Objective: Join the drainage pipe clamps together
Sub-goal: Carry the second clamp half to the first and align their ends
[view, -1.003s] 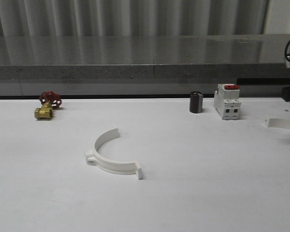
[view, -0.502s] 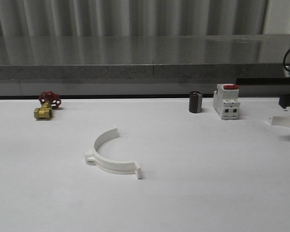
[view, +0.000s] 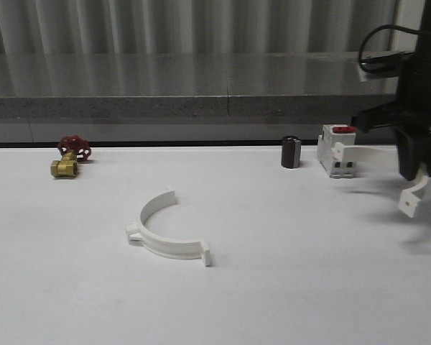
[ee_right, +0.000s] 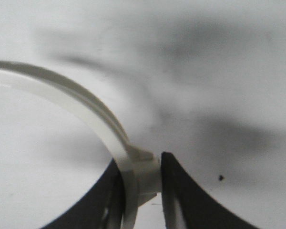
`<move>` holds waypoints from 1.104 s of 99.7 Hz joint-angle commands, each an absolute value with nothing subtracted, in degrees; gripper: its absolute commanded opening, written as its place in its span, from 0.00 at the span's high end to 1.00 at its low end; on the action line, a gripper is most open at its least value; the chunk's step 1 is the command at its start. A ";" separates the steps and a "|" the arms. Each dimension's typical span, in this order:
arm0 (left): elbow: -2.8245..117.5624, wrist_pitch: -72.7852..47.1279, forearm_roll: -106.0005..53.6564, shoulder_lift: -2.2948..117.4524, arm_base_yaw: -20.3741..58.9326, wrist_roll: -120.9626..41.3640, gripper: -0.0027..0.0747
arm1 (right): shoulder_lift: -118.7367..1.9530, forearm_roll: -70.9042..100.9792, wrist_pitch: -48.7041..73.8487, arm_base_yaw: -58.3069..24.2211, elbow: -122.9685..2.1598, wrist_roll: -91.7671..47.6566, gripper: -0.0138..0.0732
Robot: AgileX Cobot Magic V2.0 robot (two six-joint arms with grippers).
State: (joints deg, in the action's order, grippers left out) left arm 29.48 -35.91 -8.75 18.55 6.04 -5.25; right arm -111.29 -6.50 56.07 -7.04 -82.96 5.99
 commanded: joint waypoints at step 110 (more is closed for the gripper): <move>30.92 -32.03 -9.68 19.05 6.01 -5.17 0.99 | -123.49 -3.04 61.97 -30.66 -105.55 13.71 0.90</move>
State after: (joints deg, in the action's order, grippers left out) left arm 29.48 -35.91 -8.75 18.55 6.04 -5.25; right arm -126.71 -2.80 61.54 -30.78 -103.52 13.69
